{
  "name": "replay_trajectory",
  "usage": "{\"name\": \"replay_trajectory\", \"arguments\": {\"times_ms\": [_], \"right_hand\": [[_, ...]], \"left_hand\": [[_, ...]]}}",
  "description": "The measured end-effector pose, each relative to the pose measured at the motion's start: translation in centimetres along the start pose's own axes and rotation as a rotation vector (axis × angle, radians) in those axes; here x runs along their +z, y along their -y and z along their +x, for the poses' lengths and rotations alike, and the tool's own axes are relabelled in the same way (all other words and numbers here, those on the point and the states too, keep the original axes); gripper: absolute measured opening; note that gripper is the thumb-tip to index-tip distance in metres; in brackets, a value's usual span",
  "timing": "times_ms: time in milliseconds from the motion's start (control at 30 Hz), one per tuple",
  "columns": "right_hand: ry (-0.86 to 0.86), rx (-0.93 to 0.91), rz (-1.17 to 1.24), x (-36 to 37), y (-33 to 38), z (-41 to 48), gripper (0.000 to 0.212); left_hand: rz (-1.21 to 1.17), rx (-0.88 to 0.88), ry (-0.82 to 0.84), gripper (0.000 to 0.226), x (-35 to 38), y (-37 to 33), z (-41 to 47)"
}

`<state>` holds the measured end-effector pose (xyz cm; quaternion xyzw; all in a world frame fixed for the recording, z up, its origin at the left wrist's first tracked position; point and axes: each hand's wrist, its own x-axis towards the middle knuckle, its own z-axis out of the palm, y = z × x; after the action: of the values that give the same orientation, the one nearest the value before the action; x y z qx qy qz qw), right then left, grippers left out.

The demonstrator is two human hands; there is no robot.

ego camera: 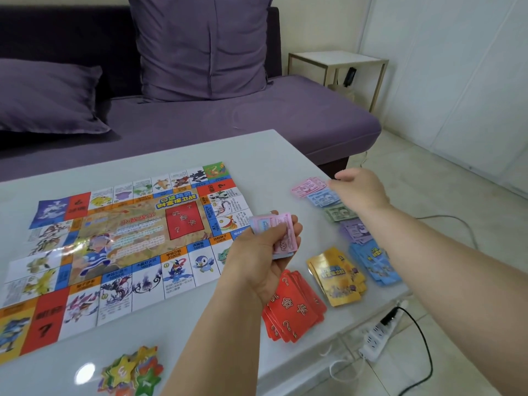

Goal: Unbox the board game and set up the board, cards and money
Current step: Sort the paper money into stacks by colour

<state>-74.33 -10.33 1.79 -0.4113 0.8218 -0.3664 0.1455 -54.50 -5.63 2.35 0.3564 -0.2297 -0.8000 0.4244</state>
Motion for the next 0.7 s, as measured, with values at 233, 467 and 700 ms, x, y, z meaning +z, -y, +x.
{"name": "replay_trajectory", "arguments": {"times_ms": [233, 467, 700], "right_hand": [[0.488, -0.105, 0.167, -3.5, 3.5, -9.8, 0.029], [0.423, -0.086, 0.288, -3.6, 1.7, -10.5, 0.011], [0.192, 0.019, 0.406, -1.3, 2.2, -3.2, 0.011]], "left_hand": [[0.200, 0.033, 0.028, 0.011, 0.5, 1.0, -1.6], [0.185, -0.040, 0.049, 0.012, 0.8, 1.0, -3.3], [-0.027, 0.029, -0.057, 0.015, -0.8, -0.3, -2.4]]}}
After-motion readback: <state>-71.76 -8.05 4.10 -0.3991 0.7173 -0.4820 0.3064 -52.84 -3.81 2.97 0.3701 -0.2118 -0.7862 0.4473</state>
